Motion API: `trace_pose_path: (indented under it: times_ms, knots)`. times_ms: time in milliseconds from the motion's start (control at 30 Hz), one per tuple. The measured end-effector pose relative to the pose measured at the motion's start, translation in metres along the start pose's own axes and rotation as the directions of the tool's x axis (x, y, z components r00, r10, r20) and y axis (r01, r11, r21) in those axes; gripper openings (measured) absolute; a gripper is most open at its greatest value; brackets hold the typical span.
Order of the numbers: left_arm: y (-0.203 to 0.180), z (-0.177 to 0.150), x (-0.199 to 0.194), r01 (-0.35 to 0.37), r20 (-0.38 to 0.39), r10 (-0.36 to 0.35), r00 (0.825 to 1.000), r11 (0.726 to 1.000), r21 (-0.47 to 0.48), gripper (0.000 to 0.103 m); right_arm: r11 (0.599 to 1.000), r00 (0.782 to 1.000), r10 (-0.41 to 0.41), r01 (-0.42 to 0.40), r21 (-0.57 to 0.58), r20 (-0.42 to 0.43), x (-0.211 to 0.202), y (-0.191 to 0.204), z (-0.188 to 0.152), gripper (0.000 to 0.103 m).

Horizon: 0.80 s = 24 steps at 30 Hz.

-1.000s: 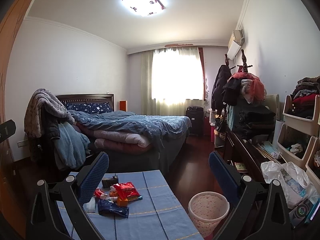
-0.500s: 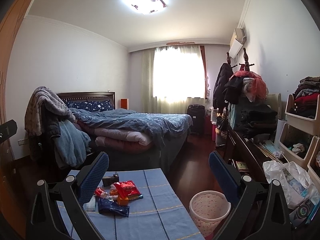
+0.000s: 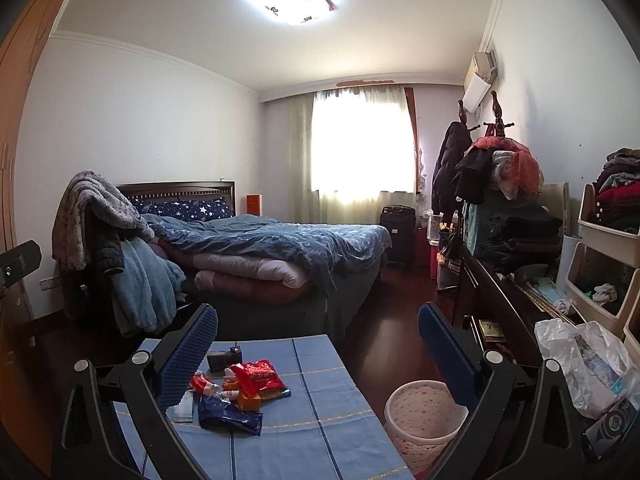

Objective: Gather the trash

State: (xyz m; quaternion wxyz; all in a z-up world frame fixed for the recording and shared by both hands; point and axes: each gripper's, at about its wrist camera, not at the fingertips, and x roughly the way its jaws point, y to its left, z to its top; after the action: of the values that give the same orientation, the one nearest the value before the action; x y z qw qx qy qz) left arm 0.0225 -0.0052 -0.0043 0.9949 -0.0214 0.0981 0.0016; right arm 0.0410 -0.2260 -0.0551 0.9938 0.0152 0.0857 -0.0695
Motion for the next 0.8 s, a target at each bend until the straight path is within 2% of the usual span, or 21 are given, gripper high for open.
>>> trace_pose_path:
  times_ms: [300, 533, 600, 700, 800]
  knots:
    - [-0.003, -0.008, 0.035, -0.008, -0.059, 0.008, 0.998, 1.000, 0.008, 0.100, 1.000, 0.998, 0.025, -0.024, 0.009, -0.052, 0.033, 0.001, -0.016, 0.100]
    - [-0.001, -0.031, 0.087, -0.007, -0.154, 0.010, 0.988, 1.000, 0.016, 0.100, 0.999, 0.986, 0.050, -0.048, 0.015, -0.161, 0.079, 0.004, -0.044, 0.100]
    - [0.000, -0.045, 0.108, -0.007, -0.197, 0.011, 0.980, 1.000, 0.016, 0.100, 0.998, 0.977, 0.062, -0.060, 0.019, -0.206, 0.094, 0.004, -0.055, 0.100]
    - [0.005, -0.075, 0.142, -0.013, -0.289, 0.019, 0.957, 1.000, 0.023, 0.100, 0.994, 0.952, 0.108, -0.104, 0.028, -0.286, 0.122, 0.006, -0.078, 0.100]
    - [0.015, -0.114, 0.178, -0.014, -0.384, 0.017, 0.923, 1.000, 0.011, 0.100, 0.983, 0.909, 0.184, -0.180, 0.046, -0.374, 0.153, 0.012, -0.112, 0.100]
